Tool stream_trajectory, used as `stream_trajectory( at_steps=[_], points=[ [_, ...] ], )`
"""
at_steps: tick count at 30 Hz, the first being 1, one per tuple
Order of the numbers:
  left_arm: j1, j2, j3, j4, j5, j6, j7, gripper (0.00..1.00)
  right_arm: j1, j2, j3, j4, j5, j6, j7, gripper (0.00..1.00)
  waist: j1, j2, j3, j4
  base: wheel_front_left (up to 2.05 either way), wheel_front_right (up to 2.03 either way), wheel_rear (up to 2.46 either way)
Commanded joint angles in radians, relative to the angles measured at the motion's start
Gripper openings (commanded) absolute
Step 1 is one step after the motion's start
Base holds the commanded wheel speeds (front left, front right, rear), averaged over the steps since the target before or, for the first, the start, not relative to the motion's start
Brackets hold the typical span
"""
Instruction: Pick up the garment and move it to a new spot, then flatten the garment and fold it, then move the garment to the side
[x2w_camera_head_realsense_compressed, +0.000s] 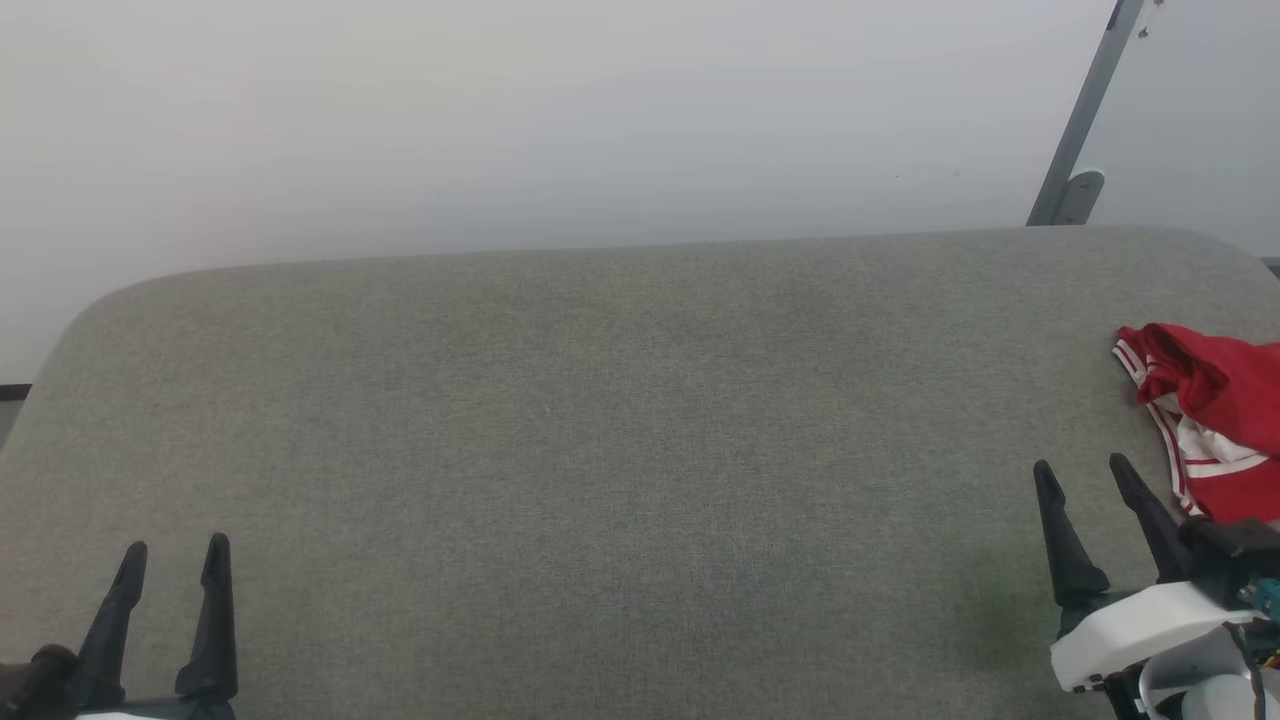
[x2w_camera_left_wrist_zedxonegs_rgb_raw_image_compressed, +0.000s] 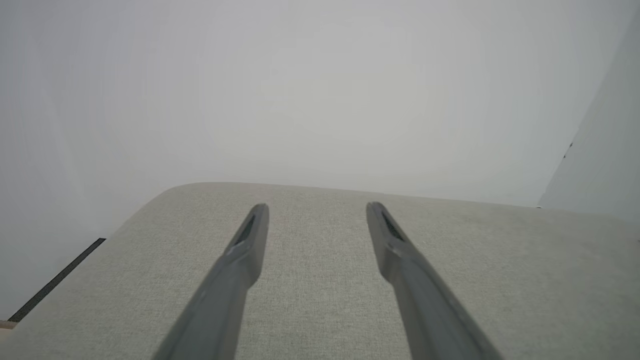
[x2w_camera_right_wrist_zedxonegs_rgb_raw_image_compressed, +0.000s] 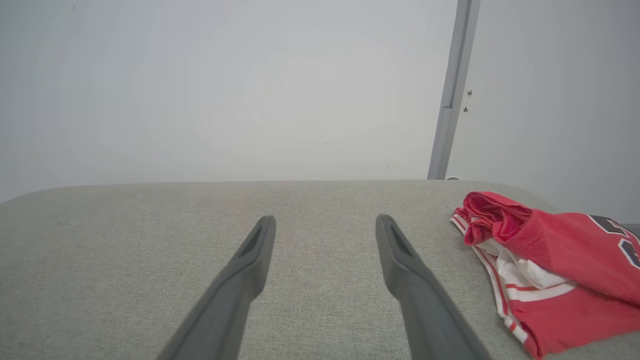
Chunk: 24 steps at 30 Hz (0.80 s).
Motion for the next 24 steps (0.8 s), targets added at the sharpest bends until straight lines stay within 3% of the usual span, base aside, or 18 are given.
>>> stream_trajectory(
  at_steps=[1,3,4,9,24],
  points=[
    [0.008,-0.006,0.007,-0.006,0.005,-0.003,-0.005,1.0,0.01,0.004,-0.001,-0.008,0.0,-0.002,-0.004,1.0,0.0,-0.0001,0.0,0.001,0.0,0.0,0.0],
    [0.009,-0.009,0.012,-0.011,0.01,-0.003,-0.005,1.0,0.01,0.006,0.001,-0.007,-0.001,-0.002,-0.004,1.0,0.0,-0.0001,0.0,0.002,0.0,0.0,0.0],
    [0.0,-0.011,0.01,-0.008,0.004,0.0,0.0,0.0,0.0,0.002,0.001,0.0,0.001,0.0,0.0,0.0,0.0,-0.0001,0.0,0.002,0.0,0.0,0.0],
    [0.013,-0.053,-0.002,0.039,-0.003,0.0,0.004,0.0,0.035,0.025,0.011,0.042,0.008,0.0,0.007,0.0,0.0,-0.0001,0.0,0.002,0.0,0.0,0.0],
    [-0.04,-0.088,-0.009,0.065,-0.221,0.0,0.073,0.0,0.022,0.057,-0.017,0.019,0.247,0.0,0.077,0.0,0.0,-0.0001,0.003,0.007,0.0,0.0,0.0]
  ],
)
